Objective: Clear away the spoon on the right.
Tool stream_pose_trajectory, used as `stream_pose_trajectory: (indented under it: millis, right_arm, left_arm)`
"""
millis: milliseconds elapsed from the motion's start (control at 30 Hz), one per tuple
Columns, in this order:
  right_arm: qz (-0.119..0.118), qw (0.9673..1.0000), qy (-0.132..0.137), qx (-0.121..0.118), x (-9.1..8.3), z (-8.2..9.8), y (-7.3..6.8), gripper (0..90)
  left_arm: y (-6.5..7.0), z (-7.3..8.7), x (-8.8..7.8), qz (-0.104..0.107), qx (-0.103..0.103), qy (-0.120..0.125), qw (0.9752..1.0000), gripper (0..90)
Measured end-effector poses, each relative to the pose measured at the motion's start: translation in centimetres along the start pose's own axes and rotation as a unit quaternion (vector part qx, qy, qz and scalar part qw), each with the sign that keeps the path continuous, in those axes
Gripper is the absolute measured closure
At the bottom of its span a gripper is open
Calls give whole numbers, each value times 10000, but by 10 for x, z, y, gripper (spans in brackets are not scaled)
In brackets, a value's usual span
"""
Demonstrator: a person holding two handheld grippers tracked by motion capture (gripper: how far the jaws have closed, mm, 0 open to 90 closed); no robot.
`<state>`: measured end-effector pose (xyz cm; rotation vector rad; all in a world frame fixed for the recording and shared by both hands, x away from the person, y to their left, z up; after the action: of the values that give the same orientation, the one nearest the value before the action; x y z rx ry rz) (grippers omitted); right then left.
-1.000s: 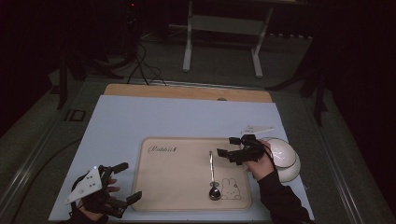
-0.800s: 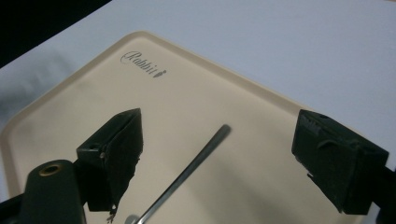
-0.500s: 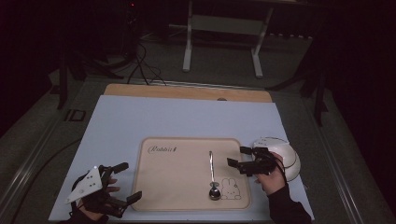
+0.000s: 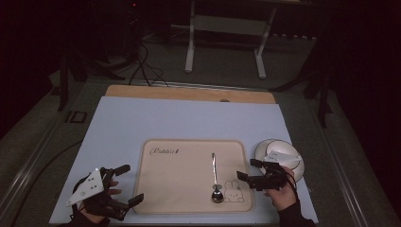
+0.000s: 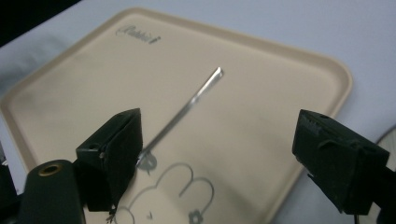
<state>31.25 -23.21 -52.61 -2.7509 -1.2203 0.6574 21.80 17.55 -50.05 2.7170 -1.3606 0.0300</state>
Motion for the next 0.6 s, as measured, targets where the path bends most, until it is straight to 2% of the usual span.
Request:
stream_pose_trajectory:
  millis: [367, 467, 600]
  right_arm:
    - [100, 9999, -43, -45, -14, 21, 4, 158]
    - [3, 9999, 40, -95, -18, 24, 5, 158]
    - [-108, 9995, 110, -292, -20, 29, 5, 158]
  left_arm:
    - [0, 0, 0, 18, -8, 4, 10000, 0]
    - [0, 0, 0, 16, -11, 5, 10000, 0]
    - [0, 0, 0, 31, -17, 8, 10000, 0]
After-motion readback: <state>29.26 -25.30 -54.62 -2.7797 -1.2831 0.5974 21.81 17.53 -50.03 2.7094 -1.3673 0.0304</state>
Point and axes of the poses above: each handheld gripper's, and its own axes: x roughly forward along the jaws, z roughly out of its underside, y roughly to its right, the point moved 6 cm from there along x, roughly forward along the jaws, and after that the axes turned 14 degrees about y, right-handed, at the moved point
